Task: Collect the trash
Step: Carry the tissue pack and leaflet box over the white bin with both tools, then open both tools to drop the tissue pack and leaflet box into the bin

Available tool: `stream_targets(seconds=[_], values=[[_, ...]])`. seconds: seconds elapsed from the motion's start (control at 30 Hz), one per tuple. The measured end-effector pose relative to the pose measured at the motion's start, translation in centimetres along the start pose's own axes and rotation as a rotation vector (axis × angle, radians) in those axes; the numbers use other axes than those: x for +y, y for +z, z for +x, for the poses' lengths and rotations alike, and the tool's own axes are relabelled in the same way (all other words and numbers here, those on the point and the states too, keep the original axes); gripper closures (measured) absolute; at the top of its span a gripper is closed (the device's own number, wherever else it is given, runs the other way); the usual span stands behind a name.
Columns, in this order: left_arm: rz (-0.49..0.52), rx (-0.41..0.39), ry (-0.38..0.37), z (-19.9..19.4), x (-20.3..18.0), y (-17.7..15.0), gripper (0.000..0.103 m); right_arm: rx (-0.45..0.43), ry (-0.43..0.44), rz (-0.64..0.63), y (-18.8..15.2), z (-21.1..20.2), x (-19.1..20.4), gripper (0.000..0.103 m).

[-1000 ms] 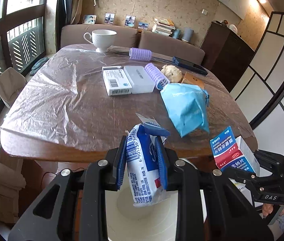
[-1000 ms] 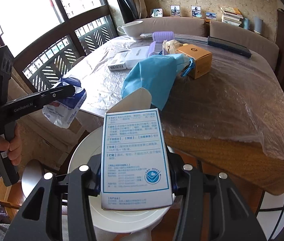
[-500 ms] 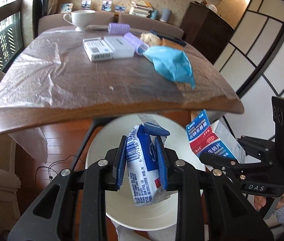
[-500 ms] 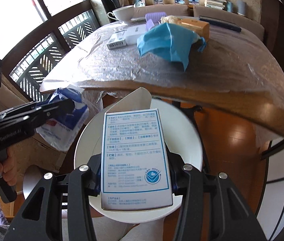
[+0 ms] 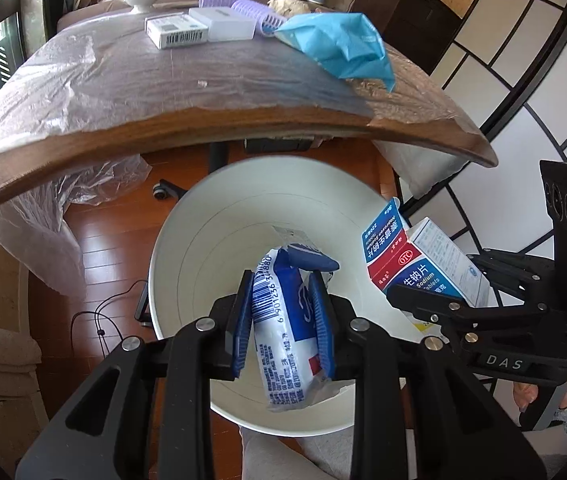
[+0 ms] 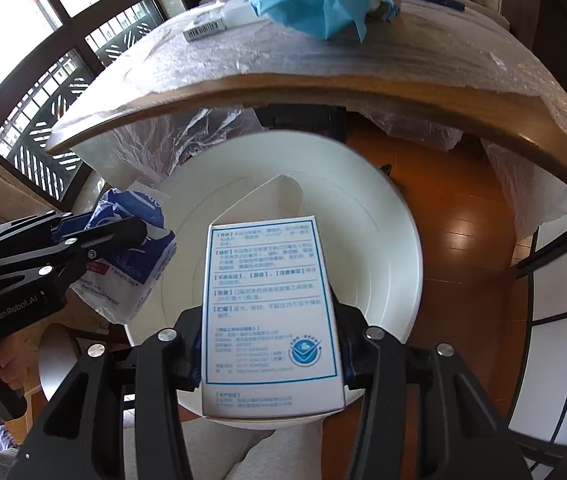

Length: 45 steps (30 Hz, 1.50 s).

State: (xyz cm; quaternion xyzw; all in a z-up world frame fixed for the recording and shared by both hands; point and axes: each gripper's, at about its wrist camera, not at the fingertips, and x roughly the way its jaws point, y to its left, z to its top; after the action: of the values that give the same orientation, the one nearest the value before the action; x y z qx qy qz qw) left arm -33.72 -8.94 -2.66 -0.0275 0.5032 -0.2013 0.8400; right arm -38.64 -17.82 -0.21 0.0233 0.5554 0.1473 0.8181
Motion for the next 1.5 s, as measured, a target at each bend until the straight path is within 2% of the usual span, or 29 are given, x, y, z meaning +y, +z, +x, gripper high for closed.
stream_targets(seconds=[0.6, 0.77, 1.0, 1.5], values=[[-0.016, 0.091, 0.08, 5.1, -0.1, 0.1, 0.073, 0.085, -0.005, -0.016, 1.3, 3.8, -1.7, 0.056], [-0.032, 0.1, 0.107, 5.8, -0.3, 0.2, 0.073, 0.089, -0.059, -0.033, 1.6, 5.0, -1.9, 0.056], [-0.034, 0.118, 0.144, 7.1, -0.4, -0.1, 0.073, 0.103, -0.06, -0.009, 1.5, 6.4, -2.0, 0.056], [-0.024, 0.158, 0.167, 9.1, 0.1, -0.4, 0.073, 0.13, -0.06, -0.007, 1.3, 7.6, -3.0, 0.056]])
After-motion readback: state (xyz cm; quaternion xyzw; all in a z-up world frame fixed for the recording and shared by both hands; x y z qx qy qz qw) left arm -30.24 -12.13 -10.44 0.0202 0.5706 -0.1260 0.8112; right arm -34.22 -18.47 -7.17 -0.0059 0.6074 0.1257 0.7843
